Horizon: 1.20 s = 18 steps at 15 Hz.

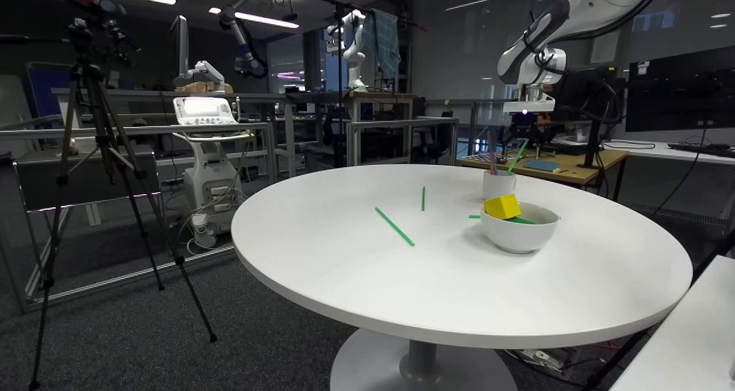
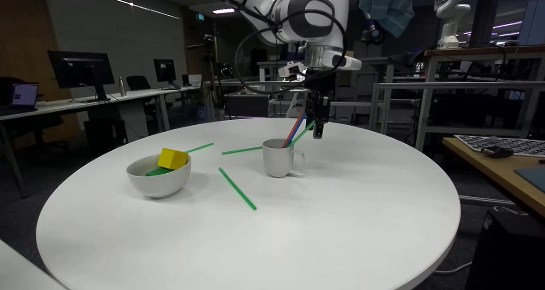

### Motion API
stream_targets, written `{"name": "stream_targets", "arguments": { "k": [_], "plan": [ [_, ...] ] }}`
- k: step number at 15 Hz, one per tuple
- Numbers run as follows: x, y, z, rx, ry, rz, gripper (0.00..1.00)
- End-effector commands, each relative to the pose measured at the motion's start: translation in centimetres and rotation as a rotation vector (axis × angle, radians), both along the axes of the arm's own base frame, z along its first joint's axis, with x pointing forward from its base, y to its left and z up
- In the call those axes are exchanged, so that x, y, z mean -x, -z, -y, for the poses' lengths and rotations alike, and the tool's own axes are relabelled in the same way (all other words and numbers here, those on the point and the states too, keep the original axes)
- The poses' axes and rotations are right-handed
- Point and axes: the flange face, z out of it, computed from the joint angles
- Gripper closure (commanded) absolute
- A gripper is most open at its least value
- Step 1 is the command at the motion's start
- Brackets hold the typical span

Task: Remove the green straw from the cup and put it on the table

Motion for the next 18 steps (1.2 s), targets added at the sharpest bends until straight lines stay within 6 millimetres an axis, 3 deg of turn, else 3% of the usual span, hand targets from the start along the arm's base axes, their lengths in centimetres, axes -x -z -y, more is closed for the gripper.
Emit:
{"name": "stream_targets", "arguments": {
  "k": [1,11,18],
  "plan": [
    [-1.4,0.1,0.9,0.028,0.019,-0.020,0.28],
    [-1.6,-1.7,2.5,0.062,0.029,0.006,0.99],
    [-1.5,-3.1,2.9,0.078,0.026,0.019,1.00]
  ]
}}
